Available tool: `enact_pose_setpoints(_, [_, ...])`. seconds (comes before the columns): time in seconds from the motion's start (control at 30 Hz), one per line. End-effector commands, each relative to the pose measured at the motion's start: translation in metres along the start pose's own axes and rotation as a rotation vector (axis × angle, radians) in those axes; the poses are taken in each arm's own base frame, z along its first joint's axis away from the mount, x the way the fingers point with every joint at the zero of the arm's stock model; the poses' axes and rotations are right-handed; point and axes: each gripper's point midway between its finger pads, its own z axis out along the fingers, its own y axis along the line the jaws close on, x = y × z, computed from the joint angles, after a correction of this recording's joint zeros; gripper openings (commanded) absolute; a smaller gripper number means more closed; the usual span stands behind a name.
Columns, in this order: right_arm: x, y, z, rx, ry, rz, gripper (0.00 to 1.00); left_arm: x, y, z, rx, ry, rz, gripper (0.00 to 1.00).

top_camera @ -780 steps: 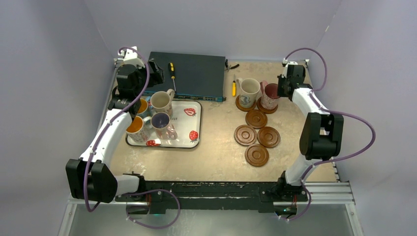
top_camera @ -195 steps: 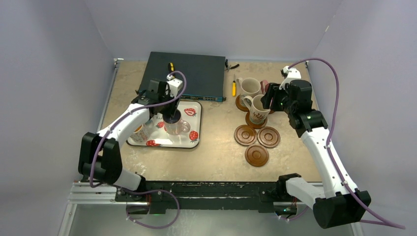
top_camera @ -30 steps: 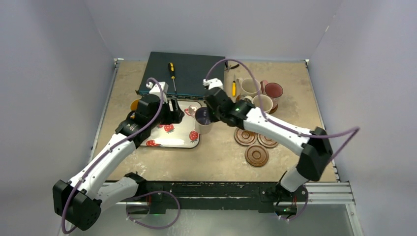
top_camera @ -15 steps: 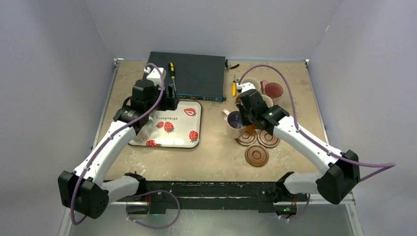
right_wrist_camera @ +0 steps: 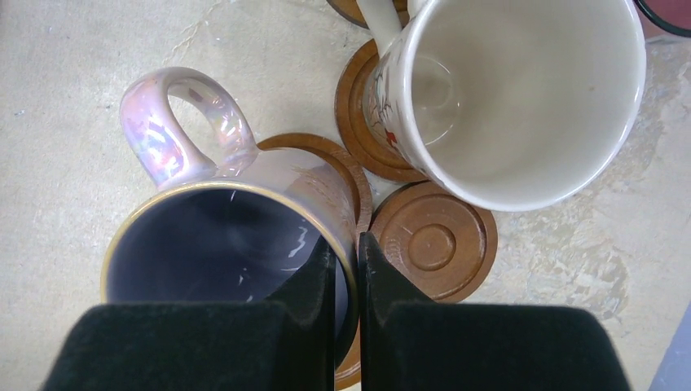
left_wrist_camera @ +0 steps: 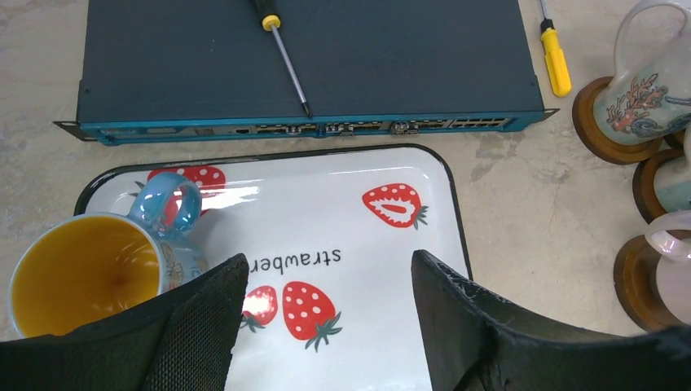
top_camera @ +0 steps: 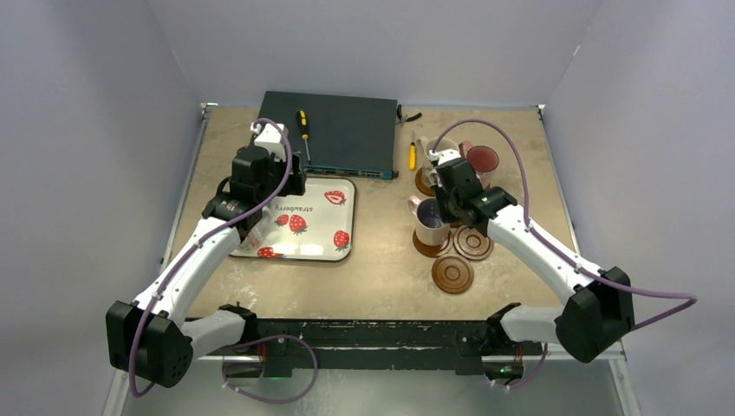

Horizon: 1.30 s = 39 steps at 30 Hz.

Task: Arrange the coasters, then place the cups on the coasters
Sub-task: Place the cup on the coaster.

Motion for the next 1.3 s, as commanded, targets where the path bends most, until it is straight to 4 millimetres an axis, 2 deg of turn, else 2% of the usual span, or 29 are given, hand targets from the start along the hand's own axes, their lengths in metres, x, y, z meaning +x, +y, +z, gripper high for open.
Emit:
enact_pose_setpoints(0.0, [-0.031,0.006,-0.003,-0.039,-0.117,0.008,0.0,-0.013,0.003,0.0,-0.007,-0.057,0.021,0.7])
enact_pose_setpoints(0.67, [-0.016,-0.005,0.02,0.052,-0.038,-0.004,0.01,-0.006,0.0,0.0,0.019,-0.039,0.026,0.7])
enact_pose_setpoints(0.77, [-0.015,-0.005,0.021,0.053,-0.033,-0.003,0.07,-0.005,-0.001,0.0,0.023,-0.038,0.027,0.7])
enact_pose_setpoints(1.03, [-0.016,-0.009,0.014,0.072,-0.04,0.015,0.31,-0.004,-0.002,0.0,0.028,-0.036,0.028,0.7])
enact_pose_setpoints(1.27, [-0.017,-0.013,0.003,0.09,-0.027,0.048,0.45,-0.005,-0.003,0.0,0.032,-0.036,0.028,0.7])
